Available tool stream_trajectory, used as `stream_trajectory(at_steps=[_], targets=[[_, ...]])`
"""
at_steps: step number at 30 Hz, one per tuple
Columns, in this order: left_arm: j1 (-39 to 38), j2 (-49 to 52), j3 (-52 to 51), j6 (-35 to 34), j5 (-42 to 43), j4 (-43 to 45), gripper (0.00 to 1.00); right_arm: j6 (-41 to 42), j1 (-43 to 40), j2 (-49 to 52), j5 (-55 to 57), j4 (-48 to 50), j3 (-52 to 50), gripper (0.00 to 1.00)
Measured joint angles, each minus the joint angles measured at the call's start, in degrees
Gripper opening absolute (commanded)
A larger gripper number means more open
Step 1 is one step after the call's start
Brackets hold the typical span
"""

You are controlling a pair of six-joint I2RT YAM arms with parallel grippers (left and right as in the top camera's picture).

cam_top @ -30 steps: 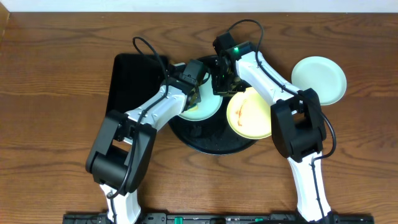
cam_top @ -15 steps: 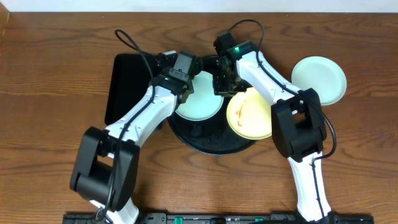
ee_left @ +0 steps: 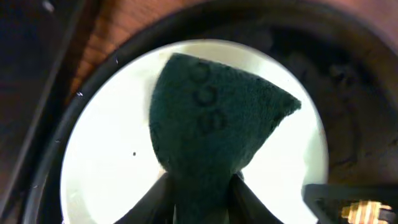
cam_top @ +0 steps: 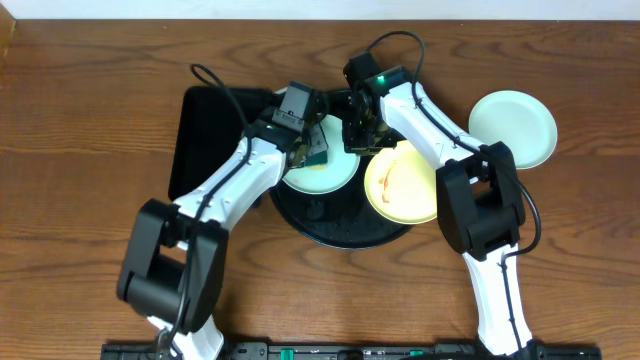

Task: Clean dirty plates on tray and stack at the side
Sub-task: 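Scrub the pale green plate with the sponge in the left gripper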

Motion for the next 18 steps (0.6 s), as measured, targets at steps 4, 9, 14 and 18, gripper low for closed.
stream_trajectory(at_steps=[4,9,14,18], targets=[[0.0,2.0,-0.4,1.9,0.3,-0.4,0.39,0.0,0.0,0.0,0.0,-0.1,0.0,0.01],[0.0,2.1,-0.4,4.1,0.7,-0.4,0.4,0.0,0.0,0.0,0.1,-0.1,0.0,0.01],[0.0,2.1,-0.4,4.8,0.8,-0.4,0.46,0.0,0.0,0.0,0.1,-0.1,0.0,0.01],[0.0,2.1,-0.4,5.6,0.5,0.4,0.5,0.1,0.0,0.0,0.1,-0.1,0.0,0.01]])
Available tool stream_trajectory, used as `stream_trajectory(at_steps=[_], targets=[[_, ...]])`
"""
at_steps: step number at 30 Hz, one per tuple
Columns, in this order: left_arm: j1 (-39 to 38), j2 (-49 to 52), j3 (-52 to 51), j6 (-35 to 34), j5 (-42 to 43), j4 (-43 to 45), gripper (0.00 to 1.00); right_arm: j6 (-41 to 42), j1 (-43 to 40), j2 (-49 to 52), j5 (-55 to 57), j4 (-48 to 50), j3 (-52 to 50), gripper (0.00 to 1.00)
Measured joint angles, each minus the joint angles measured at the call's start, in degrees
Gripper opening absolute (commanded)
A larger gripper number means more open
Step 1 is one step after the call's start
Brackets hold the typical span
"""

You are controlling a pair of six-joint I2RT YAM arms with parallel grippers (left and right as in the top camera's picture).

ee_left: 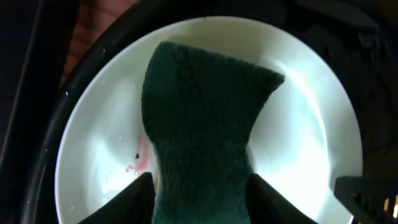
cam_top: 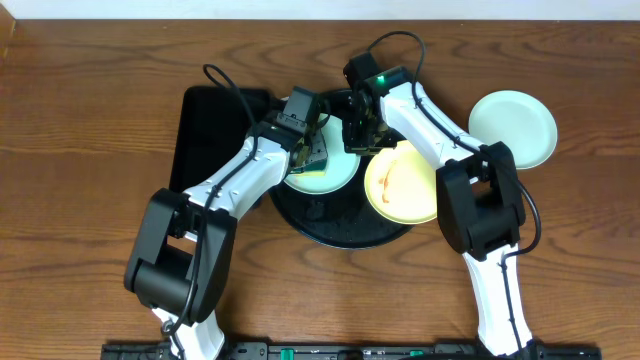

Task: Clean dirty plates on tray and stack at the side
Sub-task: 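Scrub the pale green plate with the sponge in the left gripper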

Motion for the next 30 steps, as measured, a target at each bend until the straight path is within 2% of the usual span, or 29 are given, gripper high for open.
stream_trajectory(at_steps=[14,19,22,30], targets=[[0.0,3.6,0.0,0.4,-0.1,3.3,0.49,0.0,0.0,0.0,0.1,-0.1,0.0,0.01],[0.0,3.7,0.0,0.8,0.5,3.3,0.34,0.0,0.0,0.0,0.2,-0.3,0.0,0.01],[0.0,3.7,0.0,1.7,0.9,3.3,0.21,0.0,0.0,0.0,0.2,-0.3,0.0,0.01],[-0.1,3.7,0.0,2.1,0.4,2.8,0.19,0.0,0.0,0.0,0.2,-0.3,0.0,0.01]])
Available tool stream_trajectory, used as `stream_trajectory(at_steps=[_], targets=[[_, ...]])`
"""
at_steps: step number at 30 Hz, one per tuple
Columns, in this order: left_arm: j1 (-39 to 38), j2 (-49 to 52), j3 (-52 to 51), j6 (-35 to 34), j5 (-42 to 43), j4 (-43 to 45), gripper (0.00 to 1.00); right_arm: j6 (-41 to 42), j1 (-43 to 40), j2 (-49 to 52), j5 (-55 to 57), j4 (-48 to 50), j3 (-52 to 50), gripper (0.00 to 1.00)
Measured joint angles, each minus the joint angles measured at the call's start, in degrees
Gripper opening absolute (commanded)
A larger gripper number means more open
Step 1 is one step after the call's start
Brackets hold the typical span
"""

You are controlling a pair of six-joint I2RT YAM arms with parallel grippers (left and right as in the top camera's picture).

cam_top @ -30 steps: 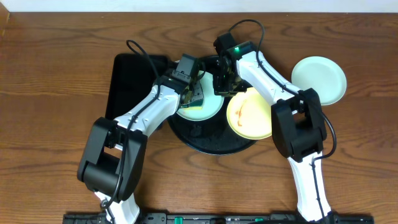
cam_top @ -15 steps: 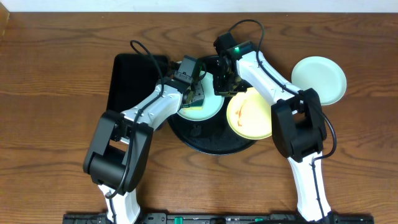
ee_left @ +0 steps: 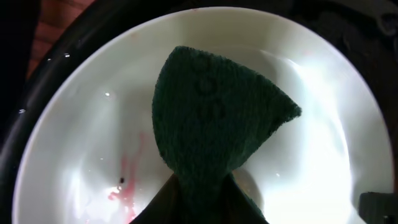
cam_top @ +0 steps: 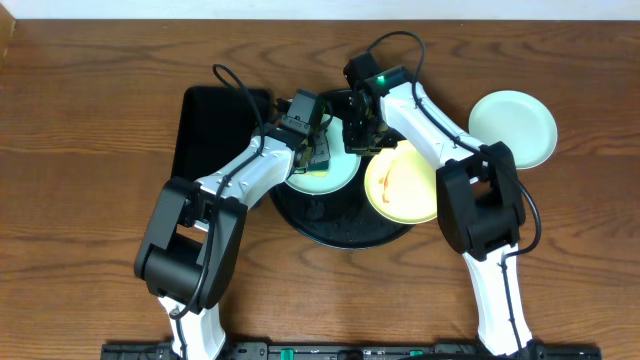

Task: Clean dirty plates on tray and stack at the side
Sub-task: 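Scrub the pale green plate with the sponge in the left gripper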

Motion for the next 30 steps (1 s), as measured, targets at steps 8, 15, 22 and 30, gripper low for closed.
stream_trajectory(at_steps=[8,15,22,30], targets=[[-0.7,0.0,0.6,0.0,-8.9,-7.6,0.12,0.0,0.1,0.0,-1.0,-0.2,0.0,0.01],[-1.2,0.0,0.3,0.0,-17.2,-9.4,0.11,0.0,0.1,0.0,-1.0,-0.2,0.0,0.01],[-1.3,-0.9,0.3,0.0,-20.1,-9.9,0.1,0.0,0.1,0.0,-1.0,-0.6,0.0,0.01],[0.2,-8.9,0.3,0.0,-20.4,-9.1,0.09,0.0,0.0,0.0,-0.7,-0.8,0.0,0.01]])
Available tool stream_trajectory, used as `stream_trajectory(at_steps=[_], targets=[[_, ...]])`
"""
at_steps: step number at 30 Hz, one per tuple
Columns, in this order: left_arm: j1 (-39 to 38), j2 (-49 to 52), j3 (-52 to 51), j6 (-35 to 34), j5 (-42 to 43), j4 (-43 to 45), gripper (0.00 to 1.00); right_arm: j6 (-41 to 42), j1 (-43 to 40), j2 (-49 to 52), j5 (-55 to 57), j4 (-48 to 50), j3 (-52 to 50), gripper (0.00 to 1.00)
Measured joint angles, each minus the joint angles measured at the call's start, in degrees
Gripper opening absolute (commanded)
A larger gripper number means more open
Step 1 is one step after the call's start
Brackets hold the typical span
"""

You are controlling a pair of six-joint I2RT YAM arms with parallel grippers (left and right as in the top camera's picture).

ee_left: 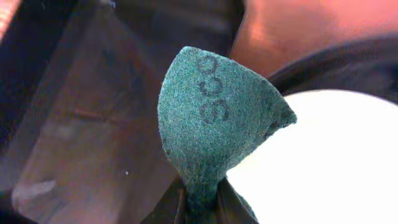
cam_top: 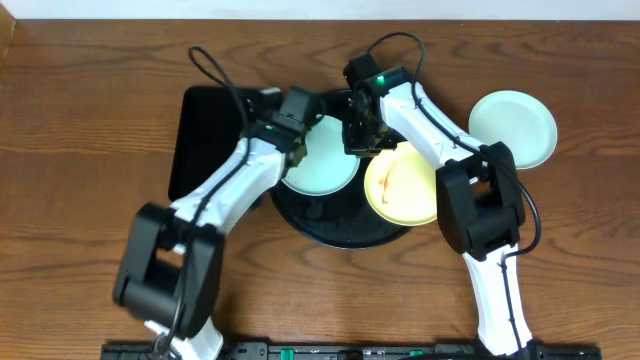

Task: Clean dirty plates on tray and stack at the side
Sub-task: 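Scrub the pale green plate with the sponge in the left gripper, then move the left gripper with the sponge back over the black rectangular tray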

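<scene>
A pale green plate (cam_top: 328, 168) lies on the round black tray (cam_top: 345, 228), and its face looks plain from overhead. In the left wrist view it shows as a bright white plate (ee_left: 323, 162). My left gripper (cam_top: 290, 140) is shut on a folded green sponge (ee_left: 217, 124). It holds the sponge above the plate's left rim, off its surface. A yellow plate (cam_top: 402, 185) with orange smears lies on the tray's right side. My right gripper (cam_top: 360, 132) sits at the green plate's upper right rim; its jaws are hidden.
A black rectangular tray (cam_top: 205, 140) lies left of the round tray, partly under the sponge. A clean pale green plate (cam_top: 513, 128) rests alone on the wooden table at the right. Both arms crowd the space over the round tray.
My left gripper has moved left with the sponge, from the middle of the green plate to above its left rim and the black rectangular tray. The right arm has not moved.
The sponge, held by my left gripper, lay on the green plate. At the following two moments it was still on the plate with a red smear showing beside it. Now the sponge is off the plate, whose visible part shows no smear.
</scene>
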Motion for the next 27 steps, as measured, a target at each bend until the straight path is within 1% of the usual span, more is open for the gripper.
stream_trajectory(at_steps=[3,9,13,15,18,21,27], targets=[[0.1,-1.1,0.1,0.0,4.4,1.3,0.1,0.0,0.0,0.0,0.0,0.0,0.0,0.01],[0.0,0.6,0.1,-1.0,17.4,4.0,0.1,0.0,0.0,0.0,0.1,0.0,0.0,0.01],[0.0,3.8,0.1,-1.9,21.6,4.1,0.1,0.0,0.0,0.0,0.1,0.0,0.0,0.01],[0.0,5.7,0.1,-2.0,22.5,3.1,0.08,0.0,0.0,0.0,0.1,0.0,0.0,0.01],[0.0,8.2,0.1,-2.0,22.3,1.4,0.08,0.0,0.0,0.0,0.2,-0.2,0.0,0.01],[-0.4,8.2,0.8,-2.0,19.7,-0.3,0.08,0.0,0.0,0.0,0.2,-0.2,0.0,0.01],[-1.1,8.3,0.9,-2.0,6.1,-3.2,0.08,0.0,0.0,0.0,0.2,-0.2,0.0,0.01]])
